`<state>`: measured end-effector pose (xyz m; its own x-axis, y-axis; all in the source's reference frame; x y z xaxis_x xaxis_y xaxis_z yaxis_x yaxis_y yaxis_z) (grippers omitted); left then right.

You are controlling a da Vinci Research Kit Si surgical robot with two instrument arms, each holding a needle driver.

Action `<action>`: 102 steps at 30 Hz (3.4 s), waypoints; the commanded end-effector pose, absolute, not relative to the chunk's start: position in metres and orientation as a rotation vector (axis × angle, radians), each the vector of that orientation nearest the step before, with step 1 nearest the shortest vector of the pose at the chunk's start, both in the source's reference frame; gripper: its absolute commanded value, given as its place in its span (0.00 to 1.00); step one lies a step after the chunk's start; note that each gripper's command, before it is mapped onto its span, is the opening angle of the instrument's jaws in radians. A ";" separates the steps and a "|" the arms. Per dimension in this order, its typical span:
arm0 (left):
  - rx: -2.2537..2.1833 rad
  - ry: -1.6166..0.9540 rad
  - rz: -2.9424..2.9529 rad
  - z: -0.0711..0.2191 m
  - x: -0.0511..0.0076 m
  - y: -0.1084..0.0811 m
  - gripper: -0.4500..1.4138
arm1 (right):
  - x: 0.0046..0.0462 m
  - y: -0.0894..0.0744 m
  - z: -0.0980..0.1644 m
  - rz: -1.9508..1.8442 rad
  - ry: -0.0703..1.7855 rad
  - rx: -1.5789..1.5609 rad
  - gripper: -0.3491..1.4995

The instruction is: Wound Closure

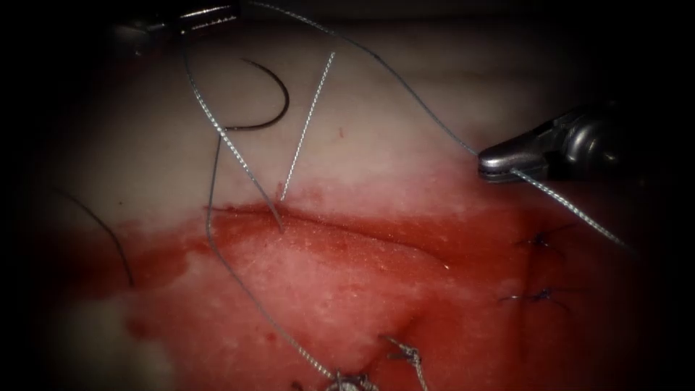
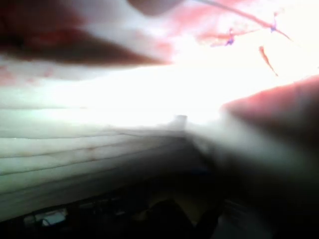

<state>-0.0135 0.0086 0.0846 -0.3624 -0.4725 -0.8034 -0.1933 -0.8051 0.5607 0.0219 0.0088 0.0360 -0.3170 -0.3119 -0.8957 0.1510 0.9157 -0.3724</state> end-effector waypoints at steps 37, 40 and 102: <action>1.518 -0.706 -2.167 0.078 -0.0176 0.004 0.00 | 0.0263 0.013 0.030 -1.832 0.830 -1.111 0.82; 1.531 -0.691 -2.106 0.078 -0.0182 0.003 0.00 | 0.0261 0.012 0.031 -1.839 0.768 -1.085 0.84; 1.281 -0.434 -2.195 0.079 -0.0186 0.003 0.00 | 0.0322 0.016 0.039 -3.257 -0.526 -0.236 0.48</action>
<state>-0.0186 0.0019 0.0803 -0.3893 -0.6046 -0.6949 0.3064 -0.7964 0.5213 0.0315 0.0148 0.0400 -0.9766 0.1908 0.0992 -0.1505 -0.9359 0.3184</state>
